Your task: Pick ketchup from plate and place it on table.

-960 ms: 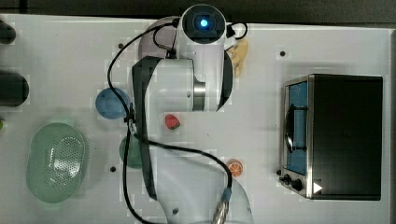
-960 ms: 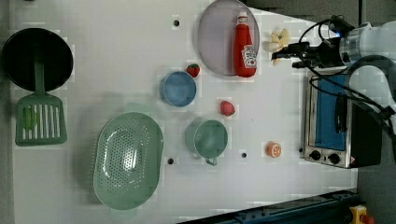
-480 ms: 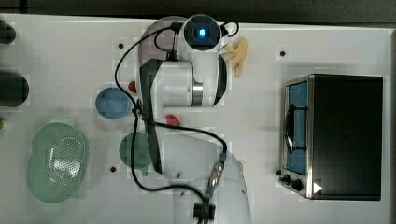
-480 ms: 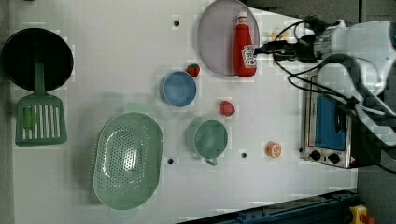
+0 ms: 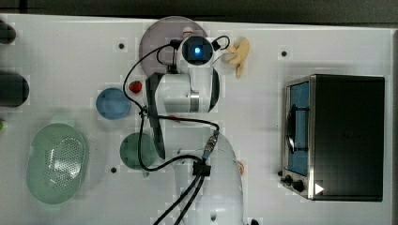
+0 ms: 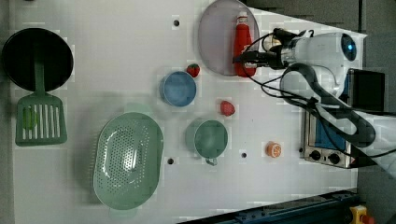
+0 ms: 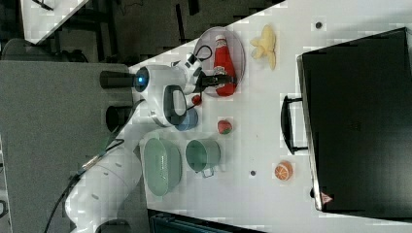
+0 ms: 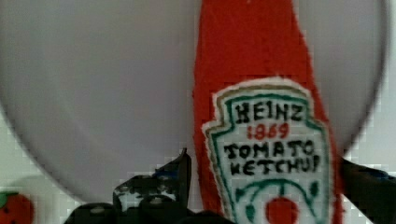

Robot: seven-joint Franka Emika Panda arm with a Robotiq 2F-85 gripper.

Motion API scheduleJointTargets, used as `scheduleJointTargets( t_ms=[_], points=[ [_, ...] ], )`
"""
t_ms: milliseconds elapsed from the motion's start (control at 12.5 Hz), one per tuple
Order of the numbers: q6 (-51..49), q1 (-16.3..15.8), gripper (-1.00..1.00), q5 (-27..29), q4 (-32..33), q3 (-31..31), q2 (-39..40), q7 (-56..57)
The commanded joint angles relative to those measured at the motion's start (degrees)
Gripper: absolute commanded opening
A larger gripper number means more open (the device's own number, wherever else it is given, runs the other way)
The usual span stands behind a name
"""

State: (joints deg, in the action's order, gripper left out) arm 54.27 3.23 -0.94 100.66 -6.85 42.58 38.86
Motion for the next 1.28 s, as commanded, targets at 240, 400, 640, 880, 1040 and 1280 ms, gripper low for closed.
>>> scheduleJointTargets(
  t_ms=[240,400,640,880,1040,1280],
  points=[
    [3.66,-0.49,1.0,0.17,-1.97,0.09,1.28,1.99],
    [3.79,-0.52,0.67,0.17,-2.59,-0.06,1.41,1.98],
    [3.79,-0.41,0.27,0.19,-3.19,-0.03,0.0,1.98],
    [3.09,-0.36,0.26,0.44,-3.34,-0.16,-3.98,0.44],
    [1.78,-0.33,0.27,0.44,-3.19,-0.15,-7.3,-1.87],
    [-3.93,-0.25,0.27,0.44,-3.08,-0.01,-12.75,-4.62]
  ],
)
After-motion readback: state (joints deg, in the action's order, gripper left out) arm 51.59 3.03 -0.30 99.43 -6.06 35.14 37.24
